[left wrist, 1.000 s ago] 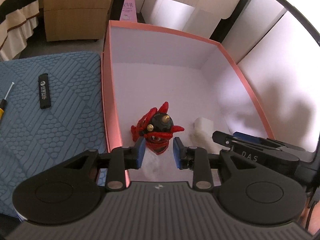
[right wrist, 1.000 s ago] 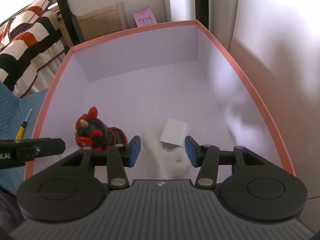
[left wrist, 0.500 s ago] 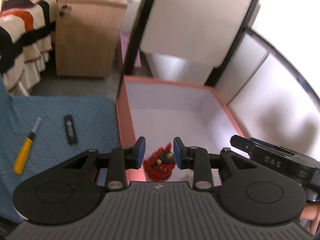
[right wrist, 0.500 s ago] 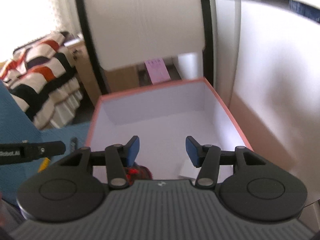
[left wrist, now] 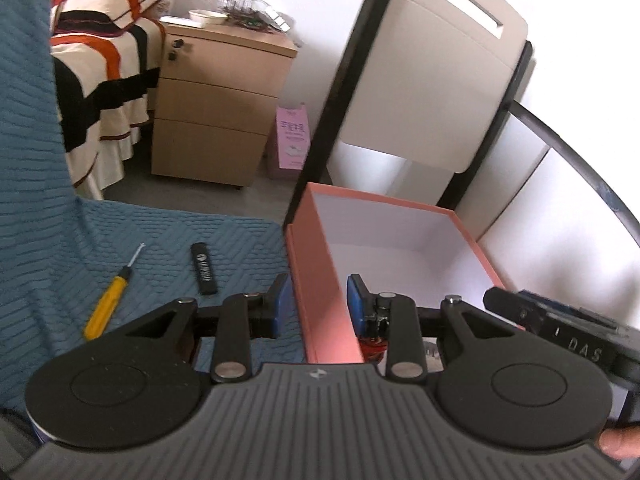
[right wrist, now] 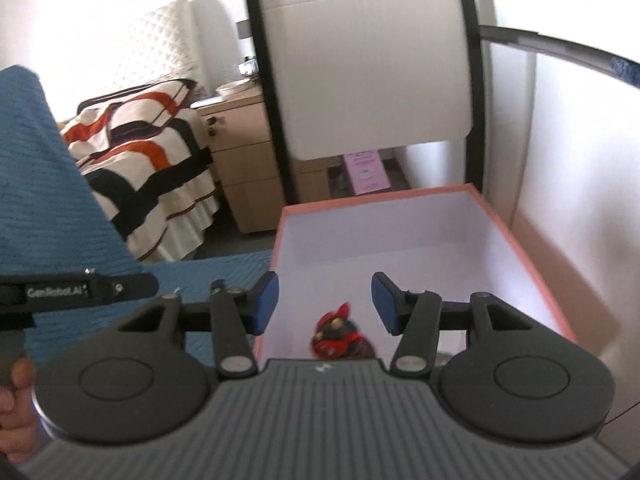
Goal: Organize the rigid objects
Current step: 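Raise both open tools out of the box and move back to the seat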
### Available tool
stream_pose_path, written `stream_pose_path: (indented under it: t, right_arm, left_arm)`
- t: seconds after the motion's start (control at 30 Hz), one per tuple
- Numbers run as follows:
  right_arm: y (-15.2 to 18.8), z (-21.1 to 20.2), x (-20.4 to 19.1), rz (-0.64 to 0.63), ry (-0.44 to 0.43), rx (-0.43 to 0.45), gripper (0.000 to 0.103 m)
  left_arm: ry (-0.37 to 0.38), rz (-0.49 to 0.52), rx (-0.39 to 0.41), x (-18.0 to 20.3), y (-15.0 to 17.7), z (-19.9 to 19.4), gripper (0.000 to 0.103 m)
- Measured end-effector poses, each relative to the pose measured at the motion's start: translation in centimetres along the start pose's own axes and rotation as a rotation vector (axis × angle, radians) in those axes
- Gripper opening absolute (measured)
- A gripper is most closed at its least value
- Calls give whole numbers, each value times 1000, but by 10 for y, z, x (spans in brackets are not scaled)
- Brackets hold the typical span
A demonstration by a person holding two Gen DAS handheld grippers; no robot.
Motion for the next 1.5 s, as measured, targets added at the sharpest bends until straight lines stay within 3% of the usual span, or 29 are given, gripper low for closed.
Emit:
stream_pose_path:
  t: [0.2,0.53,1.03,1.07,1.13,1.2,1.5]
  right_arm:
    - [17,-8,-31,2,-50,-25,54]
    - [54,0,-81,-44,-105,-89,54]
    - [96,0,-117,-111,-109,-113,54]
    - [100,1,-118,-105,-113,-117,54]
    - [107,5,-118,-83,-125,-130,54]
    - [111,10,-121,-87,-130,-137,54]
    - [109,53,-140,-162,-172,-116,54]
  left_arm:
    - [-44,22,32,-20,4,-21,36]
    - [-50,-16,37,-58,29,-38,36]
    - [-93,-29,33,-109,79,-49,36]
    - [-97,-32,28,-112,80,-47,36]
    - [-100,-38,9,-118,85,-39,49]
    - [-100,-43,-25,-124,88,-24,55]
    - [-173,-46,-60,-167,86,41,55]
Point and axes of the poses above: each gripper's, at about its wrist camera, not at the fingertips, and z roughly the way its jaws point, x to its right, y to its underside, the point moved 10 cm from there along z, roughly the way its jaws point, and after that the axes turned 4 degrees about -y, right-handed, at the moved point
